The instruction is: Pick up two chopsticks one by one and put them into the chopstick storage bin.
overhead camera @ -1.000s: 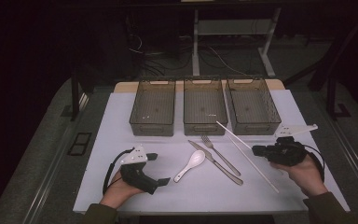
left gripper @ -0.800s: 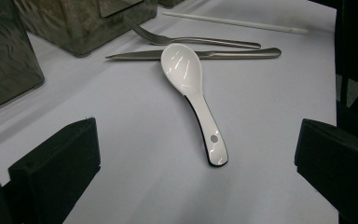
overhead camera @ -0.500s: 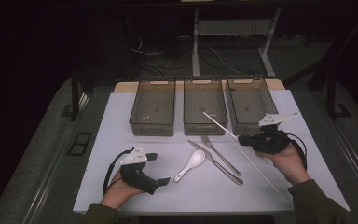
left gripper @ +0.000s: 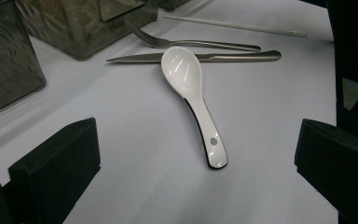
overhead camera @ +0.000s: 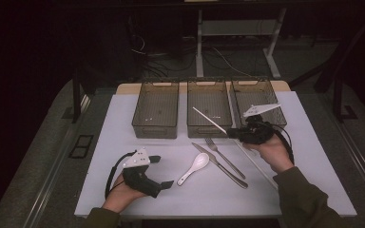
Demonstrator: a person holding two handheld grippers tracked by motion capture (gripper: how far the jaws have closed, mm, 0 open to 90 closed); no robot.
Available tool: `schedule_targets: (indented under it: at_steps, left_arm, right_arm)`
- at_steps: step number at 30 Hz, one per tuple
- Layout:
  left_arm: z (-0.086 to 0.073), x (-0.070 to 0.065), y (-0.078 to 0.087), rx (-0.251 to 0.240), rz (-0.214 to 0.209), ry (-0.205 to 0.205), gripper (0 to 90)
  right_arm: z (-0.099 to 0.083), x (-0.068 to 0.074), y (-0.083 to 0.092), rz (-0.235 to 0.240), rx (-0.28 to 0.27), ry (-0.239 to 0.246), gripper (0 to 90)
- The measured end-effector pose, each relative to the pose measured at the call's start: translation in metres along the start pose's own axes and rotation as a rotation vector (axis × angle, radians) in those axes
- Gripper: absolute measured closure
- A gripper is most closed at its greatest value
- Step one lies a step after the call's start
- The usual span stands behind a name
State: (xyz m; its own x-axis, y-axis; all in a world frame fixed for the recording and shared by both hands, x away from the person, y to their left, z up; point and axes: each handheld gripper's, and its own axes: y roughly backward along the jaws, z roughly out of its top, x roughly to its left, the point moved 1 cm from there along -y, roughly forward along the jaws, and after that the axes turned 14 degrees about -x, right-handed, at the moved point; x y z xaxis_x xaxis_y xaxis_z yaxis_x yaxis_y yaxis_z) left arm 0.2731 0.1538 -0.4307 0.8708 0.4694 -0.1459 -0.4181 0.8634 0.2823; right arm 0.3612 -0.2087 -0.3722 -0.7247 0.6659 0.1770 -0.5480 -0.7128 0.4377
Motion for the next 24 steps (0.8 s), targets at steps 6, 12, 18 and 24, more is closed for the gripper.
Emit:
schedule_targets:
  at_steps: [6, 12, 18, 24]
  left_arm:
    - [0.0, 0.0, 0.0, 0.001, 0.0, -0.003, 0.0]
    - [0.0, 0.0, 0.0, -0.002, -0.001, -0.003, 0.0]
    - [0.0, 0.0, 0.0, -0.004, -0.003, -0.004, 0.0]
    - [0.001, -0.001, -0.001, -0.013, -0.01, 0.001, 0.0]
  right_arm:
    - [0.018, 0.006, -0.02, -0.001, 0.002, -0.001, 84.5]
    - [0.031, 0.012, -0.034, 0.001, 0.009, 0.013, 84.5]
    - [0.048, 0.018, -0.054, 0.003, 0.012, 0.006, 84.5]
    - [0.064, 0.022, -0.074, -0.002, 0.023, 0.001, 84.5]
